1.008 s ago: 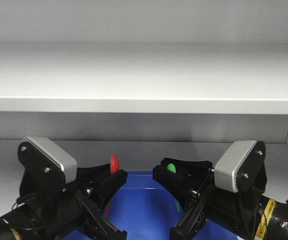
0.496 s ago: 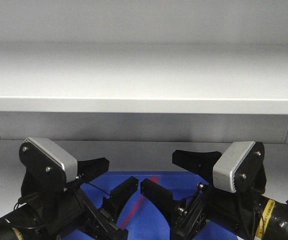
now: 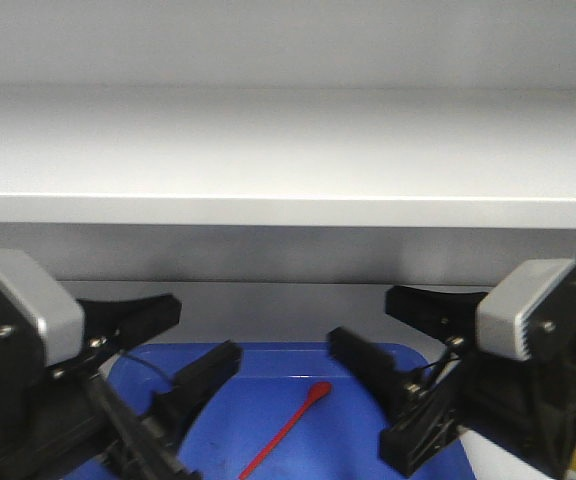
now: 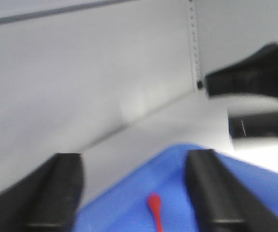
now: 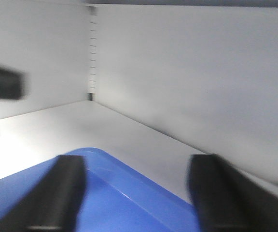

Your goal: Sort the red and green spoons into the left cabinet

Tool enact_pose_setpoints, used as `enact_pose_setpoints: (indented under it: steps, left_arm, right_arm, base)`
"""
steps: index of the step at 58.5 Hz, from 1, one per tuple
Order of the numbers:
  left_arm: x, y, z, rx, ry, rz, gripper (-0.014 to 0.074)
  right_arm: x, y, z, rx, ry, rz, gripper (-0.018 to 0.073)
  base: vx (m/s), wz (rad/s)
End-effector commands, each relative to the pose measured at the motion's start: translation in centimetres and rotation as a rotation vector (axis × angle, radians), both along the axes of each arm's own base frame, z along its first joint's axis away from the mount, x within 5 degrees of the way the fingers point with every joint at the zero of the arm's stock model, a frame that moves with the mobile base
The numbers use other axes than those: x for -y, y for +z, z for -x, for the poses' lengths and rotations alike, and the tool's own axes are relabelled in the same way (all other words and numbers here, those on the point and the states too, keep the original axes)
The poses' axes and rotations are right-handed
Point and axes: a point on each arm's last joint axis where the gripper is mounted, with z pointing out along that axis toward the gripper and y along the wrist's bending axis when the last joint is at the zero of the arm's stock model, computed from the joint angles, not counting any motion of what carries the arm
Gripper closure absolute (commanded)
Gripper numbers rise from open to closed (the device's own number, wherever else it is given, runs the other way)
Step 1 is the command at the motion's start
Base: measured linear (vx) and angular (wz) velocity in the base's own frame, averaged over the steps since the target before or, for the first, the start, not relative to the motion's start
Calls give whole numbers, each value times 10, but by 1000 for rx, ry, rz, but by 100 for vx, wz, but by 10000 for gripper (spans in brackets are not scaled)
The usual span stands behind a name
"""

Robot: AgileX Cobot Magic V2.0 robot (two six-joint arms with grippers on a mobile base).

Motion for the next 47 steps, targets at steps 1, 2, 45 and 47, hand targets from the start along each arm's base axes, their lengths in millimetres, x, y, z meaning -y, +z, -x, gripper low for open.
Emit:
enact_pose_setpoints:
  steps: [1, 2, 45, 47]
  left_arm:
    - [-13, 28, 16, 31, -8, 56, 256]
    - [-16, 28, 20, 11, -11, 57, 307]
    - [-65, 34, 79, -226, -35, 16, 596]
    - [-65, 34, 79, -227, -35, 16, 596]
  right_arm:
    - [12, 27, 13, -7, -58, -105, 279]
    - [15, 29, 16, -21, -73, -118, 340]
    - [54, 12, 103, 15, -57, -98, 564]
    - [52, 13, 104, 20, -39, -96, 564]
  base:
    - [0, 0]
    - [0, 0]
    - [0, 0]
    - [0, 0]
